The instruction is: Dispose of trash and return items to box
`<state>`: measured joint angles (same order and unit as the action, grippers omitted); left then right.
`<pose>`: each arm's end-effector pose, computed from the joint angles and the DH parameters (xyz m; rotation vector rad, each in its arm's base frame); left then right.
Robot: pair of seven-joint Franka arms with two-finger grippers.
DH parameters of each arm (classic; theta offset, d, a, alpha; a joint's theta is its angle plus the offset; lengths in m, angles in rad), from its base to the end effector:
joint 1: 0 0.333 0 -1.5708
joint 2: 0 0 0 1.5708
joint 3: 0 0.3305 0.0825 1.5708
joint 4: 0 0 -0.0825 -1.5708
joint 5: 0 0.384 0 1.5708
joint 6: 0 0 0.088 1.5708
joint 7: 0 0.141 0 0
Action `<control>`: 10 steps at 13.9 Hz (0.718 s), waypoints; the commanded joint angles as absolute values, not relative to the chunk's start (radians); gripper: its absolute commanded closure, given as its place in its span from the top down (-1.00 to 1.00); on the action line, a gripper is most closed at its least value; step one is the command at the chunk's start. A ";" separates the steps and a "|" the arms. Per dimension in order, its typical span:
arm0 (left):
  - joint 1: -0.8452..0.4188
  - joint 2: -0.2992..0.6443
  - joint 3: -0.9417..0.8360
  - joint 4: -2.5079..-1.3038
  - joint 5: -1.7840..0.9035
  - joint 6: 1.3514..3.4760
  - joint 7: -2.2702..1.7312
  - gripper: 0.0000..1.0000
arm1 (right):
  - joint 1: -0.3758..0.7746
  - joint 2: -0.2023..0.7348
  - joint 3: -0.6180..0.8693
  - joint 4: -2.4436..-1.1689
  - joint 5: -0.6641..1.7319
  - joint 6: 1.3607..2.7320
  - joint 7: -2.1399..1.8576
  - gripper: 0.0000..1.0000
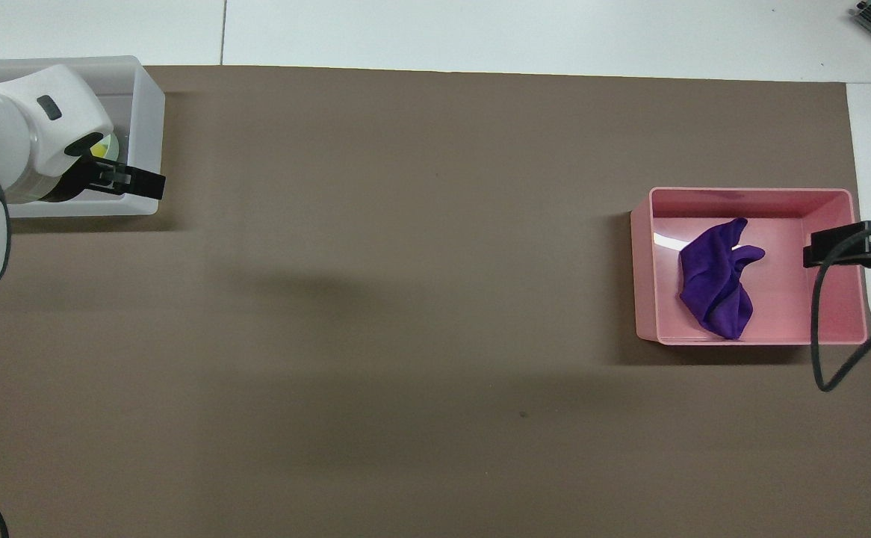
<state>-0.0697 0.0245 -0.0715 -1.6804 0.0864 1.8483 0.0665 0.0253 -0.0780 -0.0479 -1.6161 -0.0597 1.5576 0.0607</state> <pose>0.5850 -0.0730 0.5653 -3.0366 0.3435 -0.2242 0.5280 -0.0214 0.6248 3.0831 -0.1304 0.0316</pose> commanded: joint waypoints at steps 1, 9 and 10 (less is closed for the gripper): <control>-0.061 0.017 -0.060 -1.609 0.089 1.738 0.063 1.00 | 0.023 -0.107 -0.041 -1.649 -0.063 1.555 0.041 1.00; -0.023 -0.020 -0.060 -1.581 0.031 1.600 0.051 1.00 | 0.025 -0.107 -0.038 -1.647 -0.057 1.546 0.054 1.00; -0.021 -0.026 -0.060 -1.595 0.031 1.603 0.051 1.00 | 0.026 -0.107 -0.038 -1.647 -0.057 1.546 0.054 1.00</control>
